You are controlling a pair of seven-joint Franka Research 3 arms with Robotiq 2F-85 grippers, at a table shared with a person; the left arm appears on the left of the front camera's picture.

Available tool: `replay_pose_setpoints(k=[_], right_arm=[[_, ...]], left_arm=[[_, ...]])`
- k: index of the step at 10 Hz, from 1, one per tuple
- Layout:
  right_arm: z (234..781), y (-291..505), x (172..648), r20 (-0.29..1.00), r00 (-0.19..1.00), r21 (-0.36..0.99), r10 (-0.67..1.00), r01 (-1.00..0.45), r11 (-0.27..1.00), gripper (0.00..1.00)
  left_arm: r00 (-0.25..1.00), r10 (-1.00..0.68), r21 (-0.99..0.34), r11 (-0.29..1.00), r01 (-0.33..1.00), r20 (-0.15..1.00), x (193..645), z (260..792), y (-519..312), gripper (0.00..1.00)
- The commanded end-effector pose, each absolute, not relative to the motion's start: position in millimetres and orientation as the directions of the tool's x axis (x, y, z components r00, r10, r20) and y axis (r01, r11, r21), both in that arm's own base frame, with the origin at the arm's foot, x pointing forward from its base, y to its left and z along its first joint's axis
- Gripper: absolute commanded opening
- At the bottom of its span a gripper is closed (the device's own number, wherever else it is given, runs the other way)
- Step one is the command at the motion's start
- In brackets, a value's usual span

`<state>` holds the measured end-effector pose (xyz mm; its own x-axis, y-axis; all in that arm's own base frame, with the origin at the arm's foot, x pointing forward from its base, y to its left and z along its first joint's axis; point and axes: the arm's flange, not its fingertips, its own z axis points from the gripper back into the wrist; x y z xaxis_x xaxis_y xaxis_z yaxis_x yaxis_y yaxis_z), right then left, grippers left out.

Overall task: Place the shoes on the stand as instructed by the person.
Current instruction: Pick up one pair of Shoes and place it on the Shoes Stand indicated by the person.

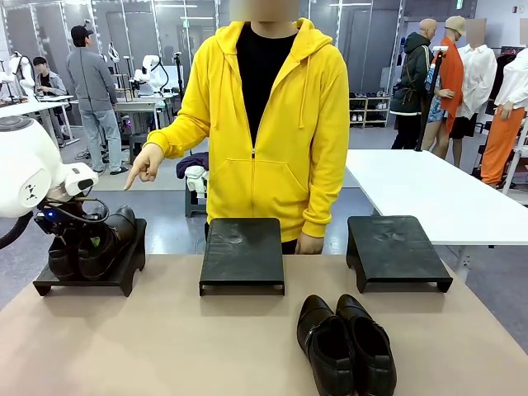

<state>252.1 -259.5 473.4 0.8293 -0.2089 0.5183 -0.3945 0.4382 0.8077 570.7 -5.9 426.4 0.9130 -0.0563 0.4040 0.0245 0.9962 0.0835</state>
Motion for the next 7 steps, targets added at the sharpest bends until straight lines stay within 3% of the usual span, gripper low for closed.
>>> replay_pose_setpoints(k=[1, 7], right_arm=[[474.9, -261.3, 251.6, 0.529, 0.823, 0.804, -0.204, -0.409, 0.432, 1.00], [474.9, -261.3, 251.6, 0.529, 0.823, 0.804, -0.204, -0.409, 0.432, 1.00]], left_arm=[[0.906, -0.046, 0.097, 0.995, 0.005, 0.420, 563.7, 426.8, -9.3, 0.98], [0.912, -0.055, 0.084, 0.996, 0.023, 0.407, 569.3, 428.3, -5.6, 1.00]])
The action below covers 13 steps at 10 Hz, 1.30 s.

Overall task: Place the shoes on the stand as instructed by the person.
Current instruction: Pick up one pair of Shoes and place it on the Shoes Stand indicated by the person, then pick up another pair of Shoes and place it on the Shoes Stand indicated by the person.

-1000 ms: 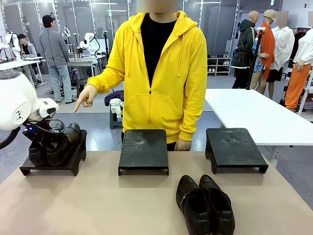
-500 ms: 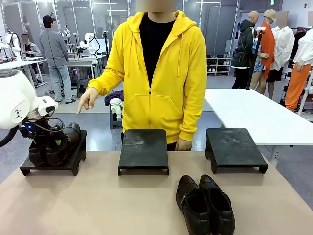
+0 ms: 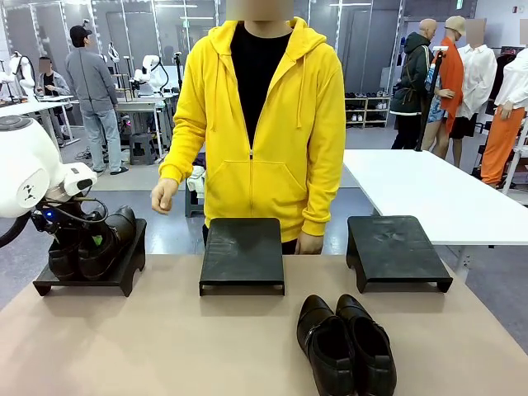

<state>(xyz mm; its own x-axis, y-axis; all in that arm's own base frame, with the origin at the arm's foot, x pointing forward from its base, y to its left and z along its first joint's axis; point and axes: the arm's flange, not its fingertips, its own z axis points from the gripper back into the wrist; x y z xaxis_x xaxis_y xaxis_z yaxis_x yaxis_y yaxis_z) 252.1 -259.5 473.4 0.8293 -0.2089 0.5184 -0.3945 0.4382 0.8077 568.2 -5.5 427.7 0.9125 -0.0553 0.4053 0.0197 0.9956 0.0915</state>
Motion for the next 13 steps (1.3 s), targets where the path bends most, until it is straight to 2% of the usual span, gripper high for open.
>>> replay_pose_setpoints(k=[1, 10, 11, 12, 13], right_arm=[[475, -261, 252, 0.529, 0.823, 0.804, -0.204, -0.409, 0.432, 1.00], [475, -261, 252, 0.529, 0.823, 0.804, -0.204, -0.409, 0.432, 1.00], [475, -261, 252, 0.529, 0.823, 0.804, -0.204, -0.409, 0.432, 1.00], [475, -261, 252, 0.529, 0.823, 0.804, -0.204, -0.409, 0.432, 1.00], [475, -261, 252, 0.529, 0.823, 0.804, -0.204, -0.409, 0.432, 1.00]], left_arm=[[0.912, -0.055, 0.084, 0.996, 0.023, 0.407, 569, 428, -6, 1.00], [0.913, -0.055, 0.091, 0.996, 0.020, 0.405, 568, 428, -6, 1.00], [0.930, -0.023, 0.016, 1.000, 0.019, 0.366, 571, 451, -3, 1.00], [0.945, -0.018, -0.001, 1.000, 0.019, 0.328, 568, 469, 5, 1.00], [0.958, 0.017, -0.091, 0.996, 0.010, 0.285, 560, 487, 13, 1.00]])
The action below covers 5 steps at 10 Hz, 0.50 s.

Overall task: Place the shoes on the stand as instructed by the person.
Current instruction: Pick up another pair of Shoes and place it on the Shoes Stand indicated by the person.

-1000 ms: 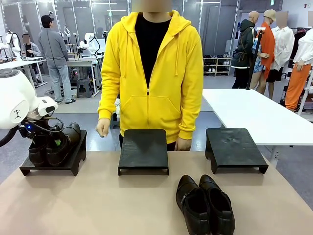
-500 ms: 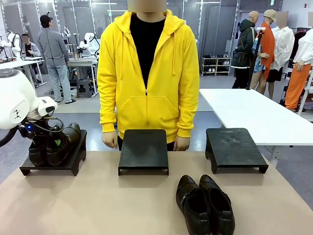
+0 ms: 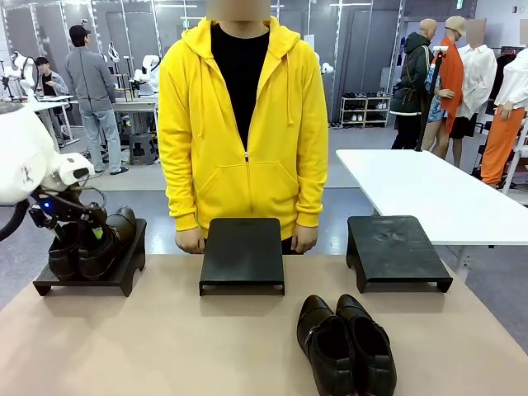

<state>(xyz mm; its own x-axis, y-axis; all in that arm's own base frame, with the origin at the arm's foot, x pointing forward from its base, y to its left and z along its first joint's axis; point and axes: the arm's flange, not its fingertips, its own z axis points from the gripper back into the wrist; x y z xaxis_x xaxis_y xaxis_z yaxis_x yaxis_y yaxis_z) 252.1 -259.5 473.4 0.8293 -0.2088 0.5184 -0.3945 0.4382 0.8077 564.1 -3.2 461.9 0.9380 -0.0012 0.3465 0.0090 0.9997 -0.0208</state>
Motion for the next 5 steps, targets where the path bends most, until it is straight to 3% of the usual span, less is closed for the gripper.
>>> replay_pose_setpoints(k=[1, 5], right_arm=[[475, -261, 252, 0.529, 0.823, 0.804, -0.204, -0.409, 0.432, 1.00], [475, -261, 252, 0.529, 0.823, 0.804, -0.204, -0.409, 0.432, 1.00]], left_arm=[[0.957, 0.038, -0.129, 0.992, 0.000, 0.287, 548, 507, 22, 1.00], [0.975, 0.081, -0.415, 0.910, 0.013, 0.208, 473, 558, 70, 1.00]])
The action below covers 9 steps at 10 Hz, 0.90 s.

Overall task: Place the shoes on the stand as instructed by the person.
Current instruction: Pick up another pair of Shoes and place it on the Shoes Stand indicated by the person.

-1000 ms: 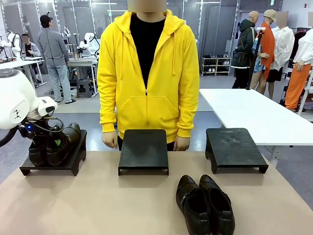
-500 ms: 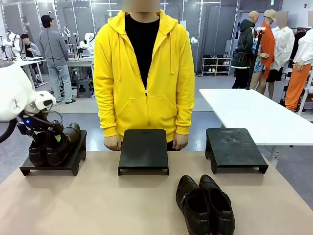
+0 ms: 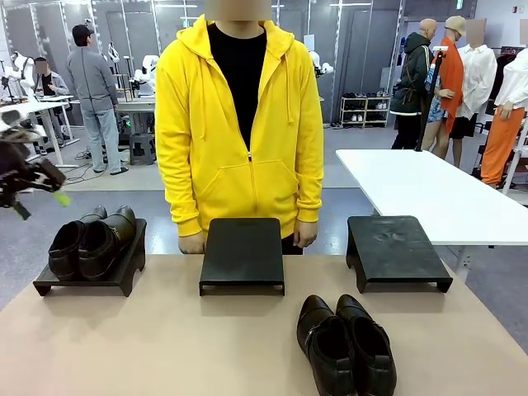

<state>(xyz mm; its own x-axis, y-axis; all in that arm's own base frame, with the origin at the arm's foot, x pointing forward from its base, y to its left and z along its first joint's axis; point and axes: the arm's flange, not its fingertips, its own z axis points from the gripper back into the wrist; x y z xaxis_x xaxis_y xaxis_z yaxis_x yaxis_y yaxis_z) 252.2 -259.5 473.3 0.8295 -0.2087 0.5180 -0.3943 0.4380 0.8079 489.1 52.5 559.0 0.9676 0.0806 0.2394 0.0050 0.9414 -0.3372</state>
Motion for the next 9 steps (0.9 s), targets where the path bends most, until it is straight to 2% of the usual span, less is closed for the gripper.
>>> replay_pose_setpoints(k=[1, 5, 7, 9], right_arm=[[475, -261, 252, 0.529, 0.823, 0.804, -0.204, -0.409, 0.432, 1.00], [475, -261, 252, 0.529, 0.823, 0.804, -0.204, -0.409, 0.432, 1.00], [475, -261, 252, 0.529, 0.823, 0.804, -0.204, -0.409, 0.432, 1.00], [475, -261, 252, 0.529, 0.823, 0.804, -0.204, -0.409, 0.432, 1.00]], left_arm=[[0.977, 0.090, -0.505, 0.863, 0.020, 0.193, 451, 563, 91, 1.00], [0.975, 0.105, -0.725, 0.685, 0.070, 0.194, 368, 543, 173, 1.00], [0.949, 0.199, -0.814, 0.573, 0.092, 0.246, 329, 519, 211, 1.00], [0.943, 0.203, -0.885, 0.439, 0.152, 0.262, 295, 496, 240, 1.00]])
